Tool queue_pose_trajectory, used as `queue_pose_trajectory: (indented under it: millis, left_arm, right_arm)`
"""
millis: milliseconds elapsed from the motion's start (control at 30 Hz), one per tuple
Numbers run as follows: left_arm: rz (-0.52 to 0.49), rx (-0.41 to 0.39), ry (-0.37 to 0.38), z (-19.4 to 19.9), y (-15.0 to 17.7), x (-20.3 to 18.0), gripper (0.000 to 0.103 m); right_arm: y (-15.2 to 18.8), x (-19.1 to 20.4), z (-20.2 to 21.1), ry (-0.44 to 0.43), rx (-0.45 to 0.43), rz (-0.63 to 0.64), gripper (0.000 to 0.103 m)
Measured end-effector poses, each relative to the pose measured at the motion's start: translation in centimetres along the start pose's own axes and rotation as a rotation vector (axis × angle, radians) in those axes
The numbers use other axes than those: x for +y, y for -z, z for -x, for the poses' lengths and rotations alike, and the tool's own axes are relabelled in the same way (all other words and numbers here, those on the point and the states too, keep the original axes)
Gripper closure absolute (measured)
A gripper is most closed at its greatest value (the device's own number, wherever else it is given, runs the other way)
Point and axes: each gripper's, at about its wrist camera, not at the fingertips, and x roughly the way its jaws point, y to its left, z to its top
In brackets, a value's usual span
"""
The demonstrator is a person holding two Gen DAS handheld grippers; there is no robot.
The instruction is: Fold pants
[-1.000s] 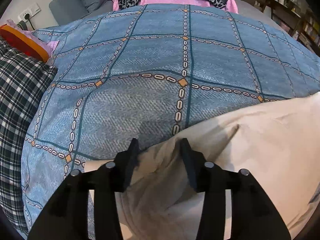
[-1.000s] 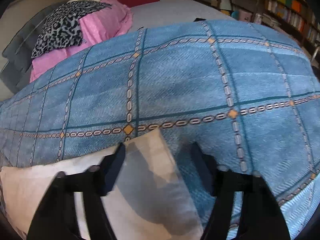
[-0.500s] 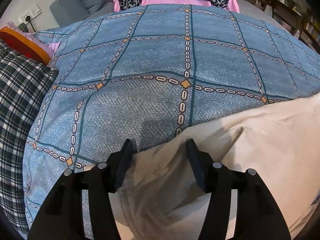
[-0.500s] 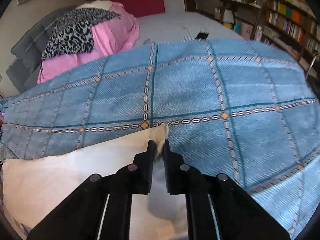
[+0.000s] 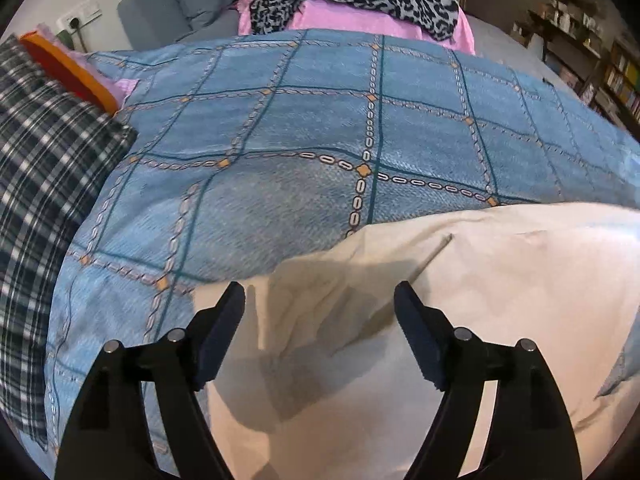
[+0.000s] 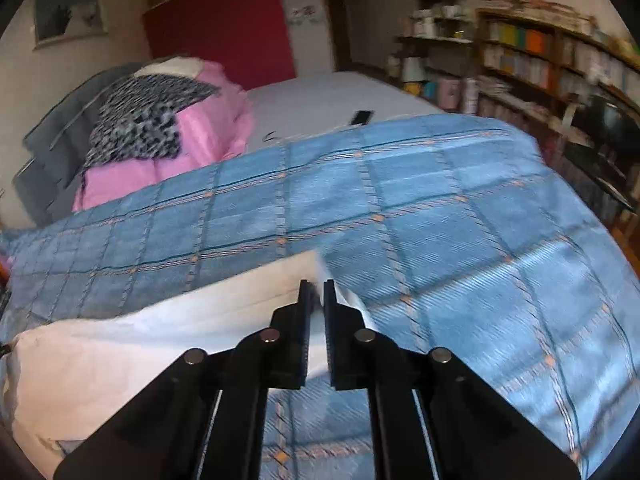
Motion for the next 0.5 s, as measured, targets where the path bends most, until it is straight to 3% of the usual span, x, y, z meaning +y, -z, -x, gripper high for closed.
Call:
queue_pose_trajectory:
  millis: [100, 200, 367, 433, 500]
  left_arm:
    - [0.042, -0.001, 0.006, 1.2, 0.7, 1.5, 0.023]
    - [0.074, 0.0, -0.011, 1.7, 1.2, 3.2, 0.02]
    - [0.195, 0.037, -0.002, 0.2, 0.9, 6.3, 0.019]
    - [0.229, 0.06, 0.023, -0.9, 0.8, 6.8, 0.019]
    - [0.262, 0.096, 0.038, -2.2, 0.6, 6.9, 0.019]
  right_arm:
    - [1.7, -1.7, 1.3, 0.029, -0.001, -0.054, 0.102]
    - [3.1, -2.0, 1.4, 0.034, 0.038, -0.028, 0.1]
    - [3.3, -3.0, 0.3, 0.009, 0.078, -0.125, 0.095]
    - [3.4, -3.5, -0.3, -0.012, 0.104, -0.184, 0.063]
    - [3.8, -4.2, -0.5, -0.04, 0.119, -0.27, 0.049]
